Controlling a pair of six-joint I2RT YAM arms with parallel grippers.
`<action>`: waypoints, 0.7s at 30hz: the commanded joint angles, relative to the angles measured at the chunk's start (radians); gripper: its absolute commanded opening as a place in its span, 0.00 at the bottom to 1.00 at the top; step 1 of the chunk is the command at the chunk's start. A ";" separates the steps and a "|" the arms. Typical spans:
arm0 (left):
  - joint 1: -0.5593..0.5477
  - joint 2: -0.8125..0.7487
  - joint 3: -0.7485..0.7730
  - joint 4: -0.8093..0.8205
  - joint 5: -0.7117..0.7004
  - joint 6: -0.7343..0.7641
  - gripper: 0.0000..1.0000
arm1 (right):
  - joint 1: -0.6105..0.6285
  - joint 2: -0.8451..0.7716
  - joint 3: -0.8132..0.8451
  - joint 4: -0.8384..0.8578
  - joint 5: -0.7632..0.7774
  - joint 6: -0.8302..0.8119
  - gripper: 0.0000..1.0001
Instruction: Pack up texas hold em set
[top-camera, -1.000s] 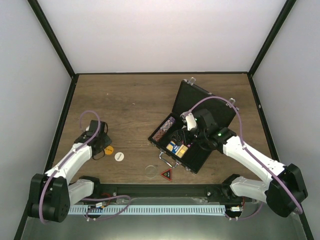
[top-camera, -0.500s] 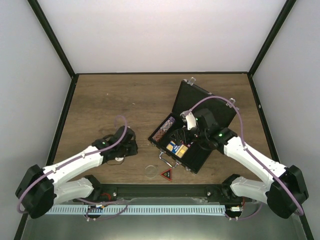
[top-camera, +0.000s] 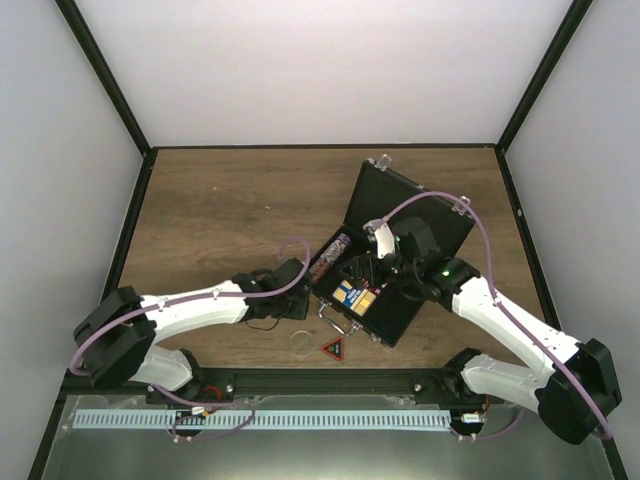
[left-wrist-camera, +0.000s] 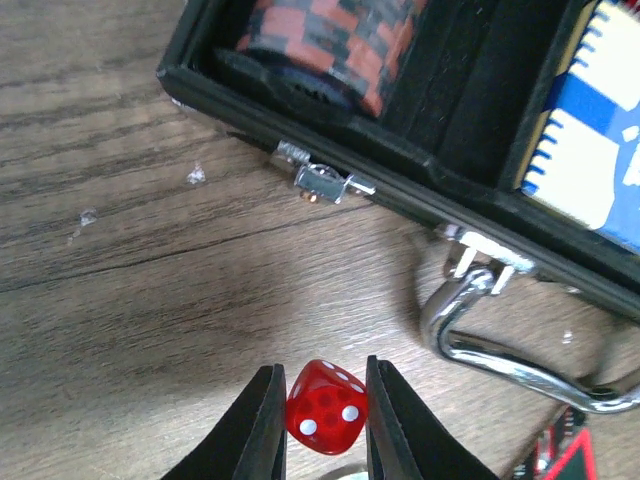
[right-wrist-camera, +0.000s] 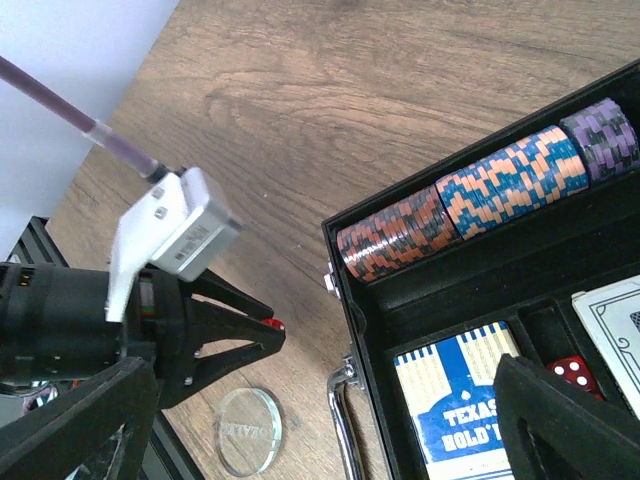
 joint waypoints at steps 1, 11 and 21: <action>-0.017 0.053 0.017 0.014 -0.021 0.056 0.13 | 0.005 -0.027 -0.013 0.009 -0.005 0.019 0.94; -0.045 0.112 0.021 0.009 -0.049 0.064 0.21 | 0.006 -0.008 -0.020 0.024 -0.020 0.035 0.94; -0.053 0.138 0.017 0.015 -0.046 0.067 0.33 | 0.006 -0.007 -0.021 0.012 -0.019 0.045 0.94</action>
